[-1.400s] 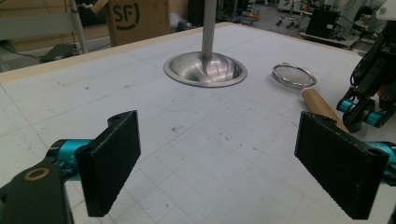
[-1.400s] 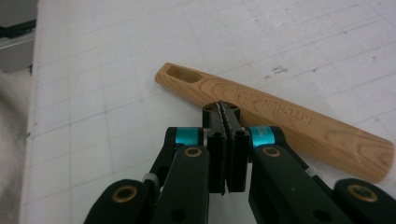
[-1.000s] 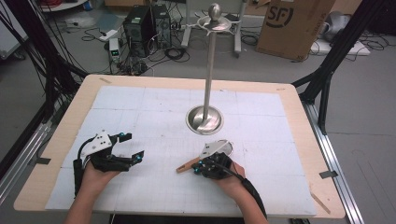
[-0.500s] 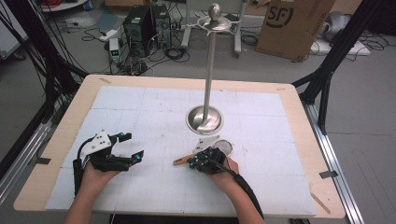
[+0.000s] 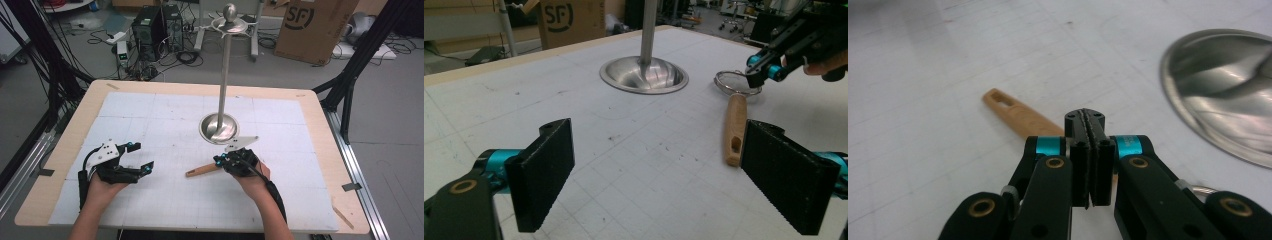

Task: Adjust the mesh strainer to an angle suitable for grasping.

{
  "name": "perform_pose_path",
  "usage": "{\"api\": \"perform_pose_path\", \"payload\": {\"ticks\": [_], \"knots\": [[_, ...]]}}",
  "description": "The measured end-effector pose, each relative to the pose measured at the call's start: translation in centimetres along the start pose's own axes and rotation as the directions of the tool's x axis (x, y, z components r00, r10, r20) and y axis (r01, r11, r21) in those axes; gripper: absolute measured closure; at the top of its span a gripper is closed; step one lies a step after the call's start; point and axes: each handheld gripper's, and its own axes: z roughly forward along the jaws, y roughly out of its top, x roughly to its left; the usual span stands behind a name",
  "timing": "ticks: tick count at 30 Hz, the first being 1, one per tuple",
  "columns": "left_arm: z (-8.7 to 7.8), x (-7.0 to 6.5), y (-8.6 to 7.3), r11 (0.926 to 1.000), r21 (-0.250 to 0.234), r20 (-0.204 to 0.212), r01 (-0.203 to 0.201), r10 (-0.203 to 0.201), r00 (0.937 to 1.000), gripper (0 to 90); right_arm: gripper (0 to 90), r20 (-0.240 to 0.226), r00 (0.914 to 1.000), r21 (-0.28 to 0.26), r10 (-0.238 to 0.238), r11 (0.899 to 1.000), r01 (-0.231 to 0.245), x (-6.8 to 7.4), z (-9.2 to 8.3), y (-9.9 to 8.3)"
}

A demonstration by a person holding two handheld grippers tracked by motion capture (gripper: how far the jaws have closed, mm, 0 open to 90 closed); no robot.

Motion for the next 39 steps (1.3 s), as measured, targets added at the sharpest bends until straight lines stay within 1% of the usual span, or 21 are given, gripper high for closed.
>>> {"api": "perform_pose_path", "payload": {"ticks": [1, 2, 4, 5, 7, 10, 12, 13, 17, 21, 23, 25, 26, 28, 29, 30, 33, 35, 36, 37, 39], "knots": [[0.0, 0.0, 0.0, 1.0000, 0.001, -0.001, -0.002, 0.002, 1.0000, 14.9, 89.4, 0.000, 1.0000, 0.000, 0.000, 1.000, 0.000, 0.0, 0.0, 0.0], [0.1, -0.1, 0.0, 1.0000, 0.001, 0.002, 0.001, -0.001, 1.0000, 14.9, 89.4, 0.013, 0.9998, 0.001, 0.014, 1.000, -0.014, -0.3, -0.1, 0.0], [0.1, -0.1, 0.0, 1.0000, 0.001, 0.001, 0.001, -0.001, 1.0000, 14.9, 89.4, 0.030, 0.9993, 0.007, 0.022, 1.000, -0.022, -0.9, 0.0, -0.1], [0.1, -0.1, 0.0, 1.0000, 0.002, 0.002, -0.001, 0.001, 1.0000, 14.9, 89.5, 0.054, 0.9980, 0.019, 0.033, 0.999, -0.034, -1.5, 0.4, -0.3], [0.0, 0.0, 0.0, 1.0000, 0.000, 0.000, -0.001, 0.001, 1.0000, 14.9, 89.4, 0.058, 0.9975, 0.026, 0.041, 0.999, -0.043, -1.7, 0.6, -0.4], [0.0, 0.0, 0.0, 1.0000, 0.000, 0.000, 0.002, -0.002, 1.0000, 14.9, 89.4, 0.080, 0.9957, 0.070, 0.047, 0.996, -0.053, -2.2, 1.4, -0.7], [0.0, 0.0, 0.0, 1.0000, 0.000, -0.001, 0.002, -0.002, 1.0000, 14.9, 89.4, 0.091, 0.9947, 0.086, 0.047, 0.995, -0.055, -2.4, 1.7, -0.9], [0.0, 0.0, 0.0, 1.0000, 0.000, 0.001, 0.000, 0.000, 1.0000, 14.9, 89.4, 0.102, 0.9929, 0.102, 0.062, 0.992, -0.073, -2.5, 1.9, -1.1], [-0.1, 0.0, 0.0, 1.0000, -0.003, 0.002, 0.003, -0.003, 1.0000, 14.9, 89.4, 0.103, 0.9924, 0.119, 0.067, 0.990, -0.079, -2.6, 2.0, -1.3], [-0.1, 0.0, 0.0, 1.0000, -0.003, 0.000, -0.001, 0.001, 1.0000, 14.9, 89.4, 0.104, 0.9930, 0.128, 0.054, 0.989, -0.068, -2.4, 1.8, -1.3], [-0.1, 0.0, 0.0, 1.0000, -0.003, -0.001, 0.001, -0.001, 1.0000, 14.9, 89.4, 0.104, 0.9929, 0.132, 0.058, 0.989, -0.071, -2.4, 1.6, -1.7], [-0.2, 0.0, 0.0, 1.0000, -0.002, 0.001, -0.002, 0.002, 1.0000, 14.9, 89.4, 0.100, 0.9915, 0.116, 0.083, 0.989, -0.095, -2.6, 1.1, -2.2], [-0.1, 0.0, 0.0, 1.0000, -0.003, 0.002, 0.002, -0.002, 1.0000, 14.9, 89.4, 0.100, 0.9899, 0.105, 0.100, 0.988, -0.111, -2.8, 0.5, -2.7], [-0.1, -0.1, 0.0, 1.0000, -0.001, 0.003, 0.001, -0.001, 1.0000, 14.9, 89.4, 0.100, 0.9890, 0.099, 0.109, 0.988, -0.119, -2.9, 0.2, -3.0], [-0.1, -0.1, 0.0, 1.0000, 0.001, 0.002, 0.001, -0.001, 1.0000, 14.9, 89.4, 0.102, 0.9873, 0.093, 0.122, 0.987, -0.132, -3.0, -0.5, -3.6], [-0.1, -0.1, -0.1, 1.0000, 0.003, 0.000, -0.002, 0.002, 1.0000, 14.9, 89.4, 0.102, 0.9873, 0.093, 0.122, 0.987, -0.132, -3.0, -0.5, -3.6], [0.0, -0.1, -0.1, 1.0000, 0.008, 0.001, -0.001, 0.001, 1.0000, 14.9, 89.4, 0.114, 0.9849, 0.095, 0.130, 0.985, -0.141, -3.1, -1.5, -4.3], [0.0, -0.1, -0.1, 1.0000, 0.008, 0.001, -0.004, 0.004, 1.0000, 14.9, 89.4, 0.124, 0.9842, 0.095, 0.126, 0.986, -0.138, -3.0, -2.0, -4.7], [0.0, -0.1, -0.1, 0.9999, 0.009, 0.000, -0.005, 0.005, 1.0000, 14.9, 89.4, 0.124, 0.9837, 0.098, 0.130, 0.985, -0.143, -3.0, -2.3, -4.9], [0.0, -0.2, -0.1, 1.0000, 0.008, 0.002, 0.000, 0.000, 1.0000, 14.9, 89.4, 0.126, 0.9843, 0.097, 0.123, 0.986, -0.136, -3.0, -2.6, -5.1], [0.0, -0.1, -0.1, 0.9999, 0.010, 0.000, -0.006, 0.006, 1.0000, 14.9, 89.4, 0.132, 0.9826, 0.096, 0.131, 0.985, -0.144, -2.9, -3.1, -5.6]]}}
